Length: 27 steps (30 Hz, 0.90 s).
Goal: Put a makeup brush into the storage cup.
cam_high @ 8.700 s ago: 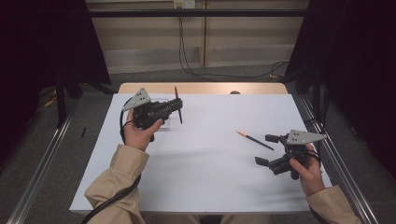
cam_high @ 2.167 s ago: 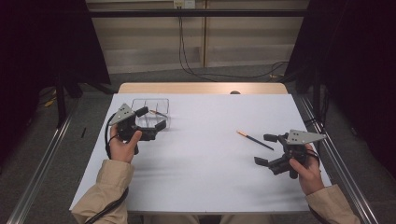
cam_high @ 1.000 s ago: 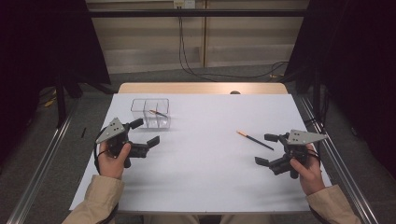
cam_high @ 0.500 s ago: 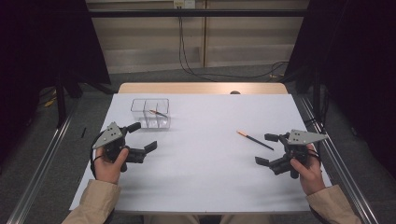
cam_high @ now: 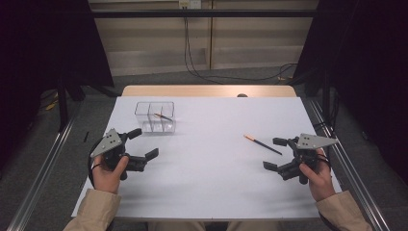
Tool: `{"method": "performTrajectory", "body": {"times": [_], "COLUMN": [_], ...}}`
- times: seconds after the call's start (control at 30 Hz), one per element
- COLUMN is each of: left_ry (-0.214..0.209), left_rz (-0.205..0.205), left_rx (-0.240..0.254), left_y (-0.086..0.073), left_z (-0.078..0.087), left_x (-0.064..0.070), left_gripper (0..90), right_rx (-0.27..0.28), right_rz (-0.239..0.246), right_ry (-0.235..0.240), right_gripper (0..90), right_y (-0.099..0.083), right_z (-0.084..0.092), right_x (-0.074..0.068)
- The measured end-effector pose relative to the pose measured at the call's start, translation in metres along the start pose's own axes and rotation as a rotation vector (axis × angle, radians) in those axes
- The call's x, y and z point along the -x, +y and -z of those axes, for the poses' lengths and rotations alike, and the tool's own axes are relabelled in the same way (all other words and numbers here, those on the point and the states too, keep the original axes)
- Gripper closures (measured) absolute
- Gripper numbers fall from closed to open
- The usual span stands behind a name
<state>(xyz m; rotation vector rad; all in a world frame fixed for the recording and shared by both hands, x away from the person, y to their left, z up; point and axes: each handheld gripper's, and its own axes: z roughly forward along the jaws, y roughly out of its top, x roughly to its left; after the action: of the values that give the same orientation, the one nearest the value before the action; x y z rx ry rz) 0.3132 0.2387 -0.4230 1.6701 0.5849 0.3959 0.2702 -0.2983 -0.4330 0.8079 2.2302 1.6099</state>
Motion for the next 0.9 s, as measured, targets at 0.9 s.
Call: {"method": "performTrajectory", "body": {"times": [0.9], "left_ry": [-0.015], "left_rz": [0.014], "left_rx": [0.004], "left_y": [-0.007], "left_z": [0.012], "left_x": [0.005], "left_gripper": [0.9], "right_rx": [0.013], "right_rz": [-0.004], "right_ry": [-0.01], "right_gripper": [0.7], "right_y": [0.0], "right_z": [0.001], "right_x": [0.001]}}
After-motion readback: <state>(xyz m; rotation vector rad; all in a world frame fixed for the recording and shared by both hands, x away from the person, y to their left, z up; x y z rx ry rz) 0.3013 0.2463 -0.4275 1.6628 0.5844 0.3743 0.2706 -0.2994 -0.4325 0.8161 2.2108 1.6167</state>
